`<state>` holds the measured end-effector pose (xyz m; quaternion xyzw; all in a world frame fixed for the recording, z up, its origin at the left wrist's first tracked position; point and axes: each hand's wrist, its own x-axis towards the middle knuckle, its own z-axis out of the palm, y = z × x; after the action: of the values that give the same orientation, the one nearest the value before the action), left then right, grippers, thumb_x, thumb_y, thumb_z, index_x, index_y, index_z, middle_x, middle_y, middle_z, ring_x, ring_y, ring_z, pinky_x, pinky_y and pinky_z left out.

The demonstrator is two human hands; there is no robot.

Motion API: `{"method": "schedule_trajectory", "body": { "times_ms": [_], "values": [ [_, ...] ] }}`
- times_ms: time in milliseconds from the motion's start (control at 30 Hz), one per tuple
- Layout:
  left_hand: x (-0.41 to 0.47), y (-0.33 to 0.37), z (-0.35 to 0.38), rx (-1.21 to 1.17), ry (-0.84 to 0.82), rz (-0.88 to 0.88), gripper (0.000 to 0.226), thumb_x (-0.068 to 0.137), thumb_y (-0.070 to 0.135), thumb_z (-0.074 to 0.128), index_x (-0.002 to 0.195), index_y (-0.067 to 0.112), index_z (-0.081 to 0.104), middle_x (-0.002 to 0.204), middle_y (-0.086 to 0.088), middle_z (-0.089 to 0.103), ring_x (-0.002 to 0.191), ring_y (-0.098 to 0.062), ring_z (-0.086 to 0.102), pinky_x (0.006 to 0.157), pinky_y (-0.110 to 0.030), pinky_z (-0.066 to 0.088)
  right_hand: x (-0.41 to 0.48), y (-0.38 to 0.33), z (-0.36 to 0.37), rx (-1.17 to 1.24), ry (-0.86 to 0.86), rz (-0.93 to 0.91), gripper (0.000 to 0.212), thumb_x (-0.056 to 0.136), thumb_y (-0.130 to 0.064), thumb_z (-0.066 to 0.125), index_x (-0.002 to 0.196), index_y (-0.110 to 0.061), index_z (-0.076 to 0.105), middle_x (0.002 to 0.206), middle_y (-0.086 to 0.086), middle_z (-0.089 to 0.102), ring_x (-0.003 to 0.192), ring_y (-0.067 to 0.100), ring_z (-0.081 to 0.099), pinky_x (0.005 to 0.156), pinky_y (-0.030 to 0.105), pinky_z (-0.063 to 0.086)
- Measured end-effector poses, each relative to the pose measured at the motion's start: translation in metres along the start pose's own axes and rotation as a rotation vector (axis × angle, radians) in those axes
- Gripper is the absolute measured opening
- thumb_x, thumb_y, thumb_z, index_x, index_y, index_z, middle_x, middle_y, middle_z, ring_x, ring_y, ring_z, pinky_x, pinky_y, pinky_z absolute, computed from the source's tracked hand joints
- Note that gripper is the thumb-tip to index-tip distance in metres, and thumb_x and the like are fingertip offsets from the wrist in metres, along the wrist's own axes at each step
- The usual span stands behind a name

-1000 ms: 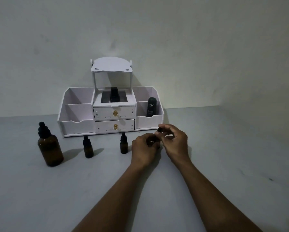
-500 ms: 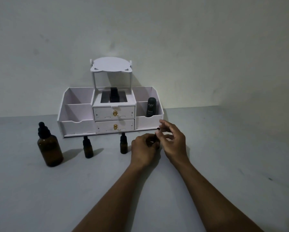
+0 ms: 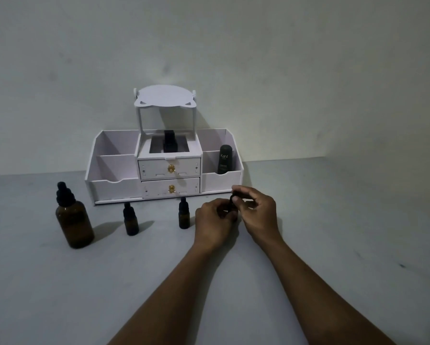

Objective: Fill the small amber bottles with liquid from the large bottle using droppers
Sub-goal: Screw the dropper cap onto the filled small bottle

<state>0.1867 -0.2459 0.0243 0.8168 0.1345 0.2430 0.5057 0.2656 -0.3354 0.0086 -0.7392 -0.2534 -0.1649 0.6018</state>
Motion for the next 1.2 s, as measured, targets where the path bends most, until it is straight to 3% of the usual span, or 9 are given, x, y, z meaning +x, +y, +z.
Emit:
{"method": "schedule_trajectory", "body": {
  "times_ms": [133,300,433,500,567,667,833,1000,1200],
  "values": [
    [0.0004,-0.0005,0.0004,0.007,0.012,-0.005,0.026,0.09,0.013,0.069,0.116,0.017,0.072,0.113,-0.001,0.073,0.097,-0.008,0.066,0.079,-0.01,0.044,-0.0023,-0.0011,0.0012,-0.013,0.042,-0.038,0.034,0.081,-0.017,0.08,0.112,-0.021,0.069,0.101,-0.008,0.069,0.089,0.008,0.063,0.071,0.017,0.055],
    [0.0001,0.0005,0.0001,0.004,-0.006,-0.014,0.032,0.091,0.014,0.069,0.123,0.016,0.068,0.119,0.0,0.071,0.108,-0.013,0.066,0.09,-0.019,0.046,0.0006,0.0009,-0.0002,0.021,-0.022,0.017,0.03,0.09,-0.004,0.067,0.113,-0.022,0.072,0.108,-0.007,0.073,0.101,0.008,0.067,0.089,0.029,0.057],
    [0.0021,-0.0009,0.0001,0.013,0.0,-0.011,0.028,0.09,0.013,0.07,0.118,0.017,0.071,0.113,-0.001,0.074,0.101,-0.011,0.068,0.088,-0.018,0.048,-0.0006,-0.0005,0.0016,0.022,0.02,0.013,0.027,0.079,-0.012,0.08,0.1,-0.027,0.071,0.092,-0.015,0.07,0.084,0.004,0.066,0.073,0.02,0.057],
    [0.0018,-0.0012,0.0003,0.006,0.009,-0.015,0.027,0.089,0.013,0.071,0.115,0.017,0.072,0.111,0.0,0.074,0.096,-0.008,0.067,0.084,-0.014,0.048,-0.0011,-0.0006,0.0028,0.011,0.038,-0.006,0.031,0.078,-0.018,0.082,0.102,-0.029,0.067,0.093,-0.013,0.067,0.084,0.006,0.063,0.069,0.014,0.054],
    [0.0006,-0.0004,0.0003,-0.006,0.007,-0.014,0.027,0.09,0.013,0.07,0.117,0.018,0.071,0.112,0.001,0.074,0.094,-0.005,0.065,0.082,-0.011,0.047,-0.0007,0.001,0.0023,-0.008,0.03,-0.01,0.034,0.084,-0.017,0.077,0.114,-0.028,0.066,0.104,-0.011,0.067,0.095,0.004,0.063,0.074,0.013,0.055],
    [0.0001,-0.0001,0.001,-0.018,-0.009,-0.03,0.033,0.091,0.015,0.069,0.124,0.016,0.067,0.12,0.0,0.071,0.107,-0.012,0.066,0.089,-0.018,0.045,0.0007,0.0028,0.0,0.033,-0.034,0.019,0.036,0.09,-0.002,0.065,0.12,-0.022,0.069,0.113,-0.01,0.07,0.104,0.002,0.065,0.088,0.018,0.054],
    [0.0019,-0.0007,0.0001,0.003,-0.008,-0.018,0.03,0.091,0.014,0.069,0.121,0.017,0.069,0.118,-0.001,0.072,0.107,-0.014,0.067,0.094,-0.023,0.049,0.0016,0.0019,0.0006,0.03,-0.02,0.042,0.026,0.086,-0.006,0.072,0.104,-0.025,0.073,0.095,-0.011,0.072,0.093,0.003,0.069,0.077,0.01,0.053],
    [-0.0002,-0.002,0.0022,-0.036,0.017,-0.015,0.027,0.091,0.015,0.069,0.117,0.019,0.071,0.112,0.004,0.073,0.101,-0.009,0.067,0.082,-0.014,0.049,0.0021,0.0011,0.0005,0.037,-0.016,0.046,0.025,0.084,-0.008,0.076,0.101,-0.025,0.073,0.093,-0.011,0.073,0.089,0.001,0.069,0.076,0.012,0.054],
    [0.0,-0.0071,0.005,-0.077,0.004,-0.036,0.031,0.089,0.017,0.071,0.119,0.024,0.07,0.114,0.007,0.073,0.105,-0.009,0.068,0.077,-0.011,0.051,-0.0006,0.0017,-0.0013,0.023,-0.031,0.04,0.029,0.085,-0.01,0.075,0.112,-0.019,0.071,0.103,-0.004,0.073,0.097,0.008,0.069,0.086,0.027,0.059]
  ]
}}
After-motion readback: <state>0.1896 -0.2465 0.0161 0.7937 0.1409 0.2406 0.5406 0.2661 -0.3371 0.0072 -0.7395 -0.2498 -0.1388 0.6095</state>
